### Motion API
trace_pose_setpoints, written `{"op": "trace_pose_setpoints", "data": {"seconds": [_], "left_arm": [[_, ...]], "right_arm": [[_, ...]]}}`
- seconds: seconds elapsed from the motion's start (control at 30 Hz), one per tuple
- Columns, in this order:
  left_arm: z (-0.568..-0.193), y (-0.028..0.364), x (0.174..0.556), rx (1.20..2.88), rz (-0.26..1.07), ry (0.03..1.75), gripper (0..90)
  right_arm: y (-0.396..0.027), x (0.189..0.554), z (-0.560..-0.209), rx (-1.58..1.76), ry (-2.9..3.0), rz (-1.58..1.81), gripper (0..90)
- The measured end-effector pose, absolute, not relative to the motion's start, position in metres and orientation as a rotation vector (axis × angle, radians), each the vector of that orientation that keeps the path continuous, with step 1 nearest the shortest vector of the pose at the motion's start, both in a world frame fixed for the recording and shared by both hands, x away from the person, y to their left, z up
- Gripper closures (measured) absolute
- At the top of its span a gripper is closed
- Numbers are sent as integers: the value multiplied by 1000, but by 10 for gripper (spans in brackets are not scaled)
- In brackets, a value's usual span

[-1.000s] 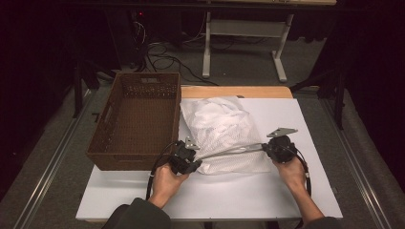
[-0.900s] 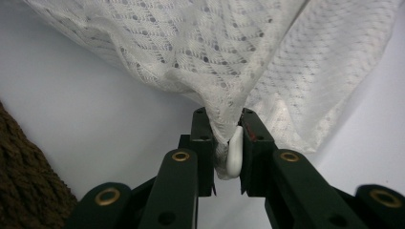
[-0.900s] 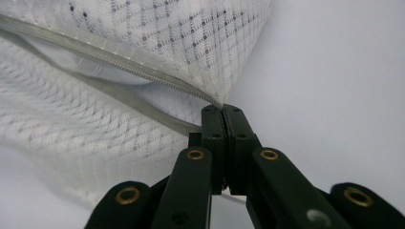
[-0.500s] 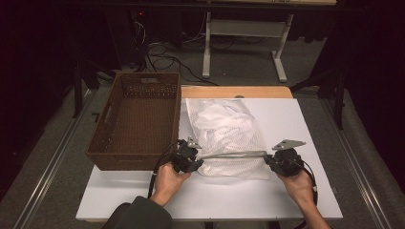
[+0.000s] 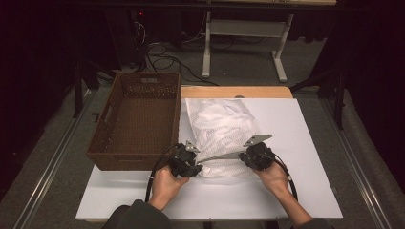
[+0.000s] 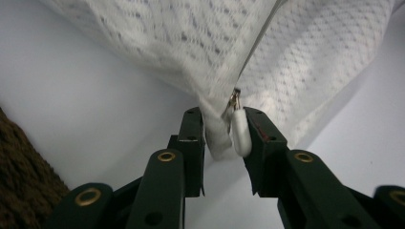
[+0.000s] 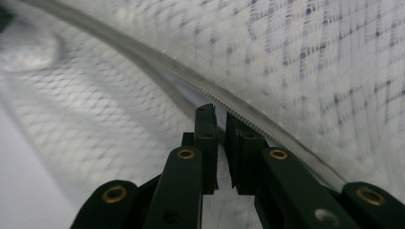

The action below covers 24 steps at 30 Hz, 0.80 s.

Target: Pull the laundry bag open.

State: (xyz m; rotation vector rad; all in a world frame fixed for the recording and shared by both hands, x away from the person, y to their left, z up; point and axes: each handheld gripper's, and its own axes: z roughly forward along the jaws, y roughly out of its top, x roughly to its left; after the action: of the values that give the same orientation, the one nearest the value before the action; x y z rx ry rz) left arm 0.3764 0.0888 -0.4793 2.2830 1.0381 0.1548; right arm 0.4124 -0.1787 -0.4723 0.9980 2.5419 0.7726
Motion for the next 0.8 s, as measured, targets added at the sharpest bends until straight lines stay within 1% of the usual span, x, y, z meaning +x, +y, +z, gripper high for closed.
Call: {"op": "trace_pose_setpoints", "data": {"seconds": [0.2, 0.27, 0.33, 0.47, 0.57, 0.67, 0.8], "left_arm": [[-474, 97, 371, 2249, 139, 1053, 734], [-471, 100, 367, 2231, 130, 1049, 748], [-469, 101, 364, 2236, 116, 1035, 784], [-466, 99, 359, 2242, 134, 1036, 828], [-460, 99, 355, 2244, 155, 1029, 829], [-457, 101, 353, 2228, 159, 1030, 809], [-455, 100, 353, 2219, 162, 1024, 818]], "right_arm": [[-174, 430, -495, 1036, 2556, 696, 819], [-173, 430, -494, 1032, 2560, 684, 817], [-174, 430, -495, 1022, 2561, 681, 815], [-173, 430, -495, 1043, 2562, 675, 827], [-170, 428, -495, 1033, 2552, 655, 840], [-169, 428, -495, 1030, 2551, 654, 841], [-170, 428, -495, 1042, 2552, 658, 841]]}}
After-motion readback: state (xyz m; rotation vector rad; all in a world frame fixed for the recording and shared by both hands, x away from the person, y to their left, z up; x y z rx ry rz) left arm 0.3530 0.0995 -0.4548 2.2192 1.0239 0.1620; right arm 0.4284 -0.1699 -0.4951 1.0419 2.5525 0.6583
